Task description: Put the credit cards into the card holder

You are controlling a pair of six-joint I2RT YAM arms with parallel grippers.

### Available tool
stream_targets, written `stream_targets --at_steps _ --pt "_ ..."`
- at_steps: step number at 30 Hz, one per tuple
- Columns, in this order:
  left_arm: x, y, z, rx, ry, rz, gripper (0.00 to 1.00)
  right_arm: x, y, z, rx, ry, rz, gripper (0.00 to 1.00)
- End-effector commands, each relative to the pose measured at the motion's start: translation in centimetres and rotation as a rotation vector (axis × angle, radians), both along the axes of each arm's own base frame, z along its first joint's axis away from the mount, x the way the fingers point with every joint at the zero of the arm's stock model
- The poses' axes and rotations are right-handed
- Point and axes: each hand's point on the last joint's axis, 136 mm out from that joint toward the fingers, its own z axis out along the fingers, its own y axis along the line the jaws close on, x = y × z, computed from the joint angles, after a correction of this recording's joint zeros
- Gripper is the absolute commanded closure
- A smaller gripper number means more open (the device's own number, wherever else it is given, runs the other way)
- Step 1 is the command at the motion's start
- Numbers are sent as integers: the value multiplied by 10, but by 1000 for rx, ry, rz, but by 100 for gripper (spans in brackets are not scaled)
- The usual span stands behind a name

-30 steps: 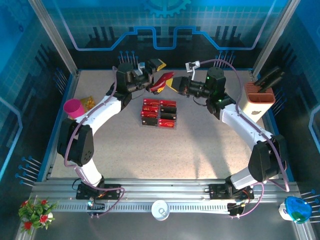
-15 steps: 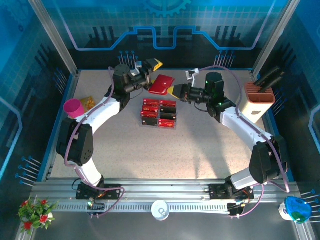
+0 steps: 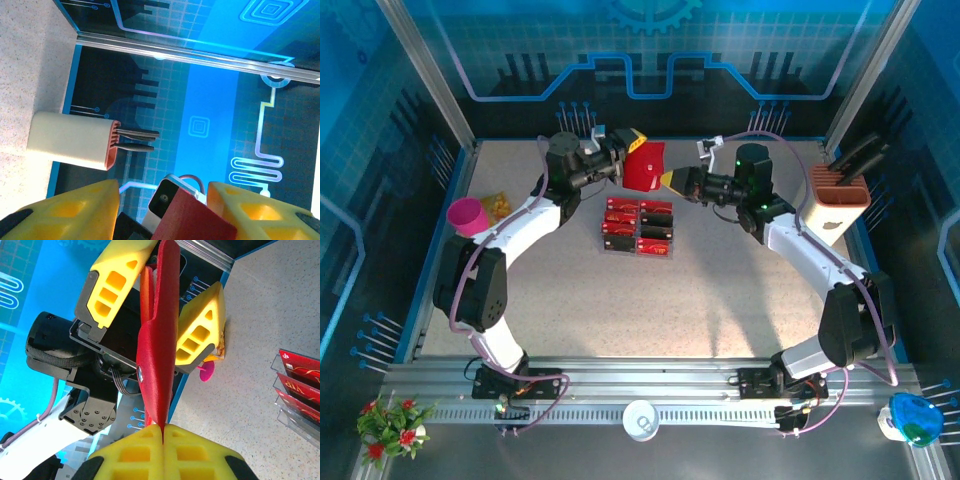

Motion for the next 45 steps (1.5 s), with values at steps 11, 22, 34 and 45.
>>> stream_targets --at_steps 11,22,34,45 --pt "-2 7 3 43 -62 -17 51 8 -10 -6 5 -1 -1 100" --pt "-5 0 8 104 -134 -104 28 14 -8 -9 13 15 9 100" --pt "-12 1 -9 164 -138 -127 31 11 -11 -29 -24 53 8 100" --pt "-47 32 -64 599 -138 -134 21 -13 -29 -104 -326 171 2 66"
